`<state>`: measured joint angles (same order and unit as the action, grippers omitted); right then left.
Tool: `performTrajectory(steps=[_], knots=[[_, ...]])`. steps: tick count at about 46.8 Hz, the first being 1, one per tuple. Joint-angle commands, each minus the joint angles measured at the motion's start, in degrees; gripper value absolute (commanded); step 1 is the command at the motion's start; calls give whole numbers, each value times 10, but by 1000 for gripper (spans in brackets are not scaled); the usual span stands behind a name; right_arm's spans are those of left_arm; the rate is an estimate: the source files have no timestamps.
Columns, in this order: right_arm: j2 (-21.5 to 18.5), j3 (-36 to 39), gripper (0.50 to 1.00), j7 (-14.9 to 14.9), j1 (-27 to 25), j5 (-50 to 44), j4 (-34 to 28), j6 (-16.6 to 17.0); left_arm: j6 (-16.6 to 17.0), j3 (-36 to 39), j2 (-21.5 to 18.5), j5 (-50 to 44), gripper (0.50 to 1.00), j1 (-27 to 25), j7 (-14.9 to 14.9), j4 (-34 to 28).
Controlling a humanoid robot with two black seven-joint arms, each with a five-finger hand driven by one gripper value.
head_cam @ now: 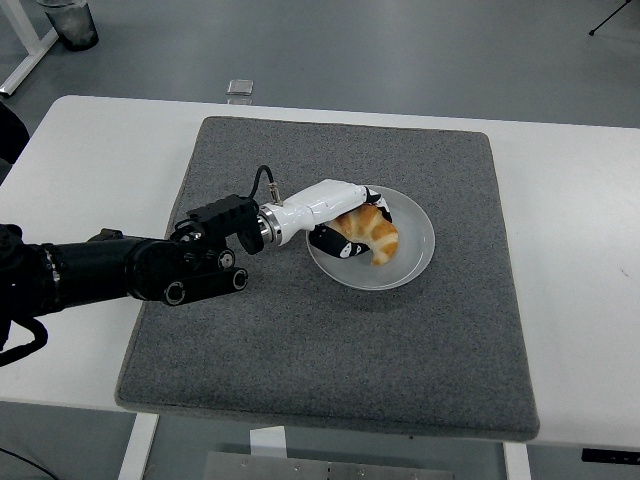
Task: Place the bread on the plate
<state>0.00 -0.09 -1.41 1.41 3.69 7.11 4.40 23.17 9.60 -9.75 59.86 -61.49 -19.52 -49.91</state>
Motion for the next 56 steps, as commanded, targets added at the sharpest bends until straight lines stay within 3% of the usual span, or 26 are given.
performTrajectory(steps=[1, 9, 19, 35, 38, 42, 50, 56], knots=[[0, 0, 952, 0, 0, 0, 0, 1, 7, -4, 0, 0, 548, 1, 0, 0], [0, 0, 952, 0, 0, 0, -1, 1, 13, -4, 0, 0, 651, 1, 0, -1], [0, 0, 952, 0, 0, 0, 0, 1, 13, -4, -2, 0, 664, 1, 0, -4], [0, 0, 952, 0, -1, 0, 0, 2, 15, -7, -4, -1, 737, 2, 0, -6], [0, 0, 952, 0, 0, 0, 0, 1, 15, -8, -4, -1, 782, 2, 0, -6], [0, 0, 952, 0, 0, 0, 0, 2, 15, -8, -4, -1, 880, 2, 0, -8], [0, 0, 952, 0, 0, 0, 0, 2, 14, -8, -6, -8, 990, 1, 0, -10], [0, 0, 952, 0, 0, 0, 0, 2, 13, -9, -18, -14, 994, 0, 0, -34]])
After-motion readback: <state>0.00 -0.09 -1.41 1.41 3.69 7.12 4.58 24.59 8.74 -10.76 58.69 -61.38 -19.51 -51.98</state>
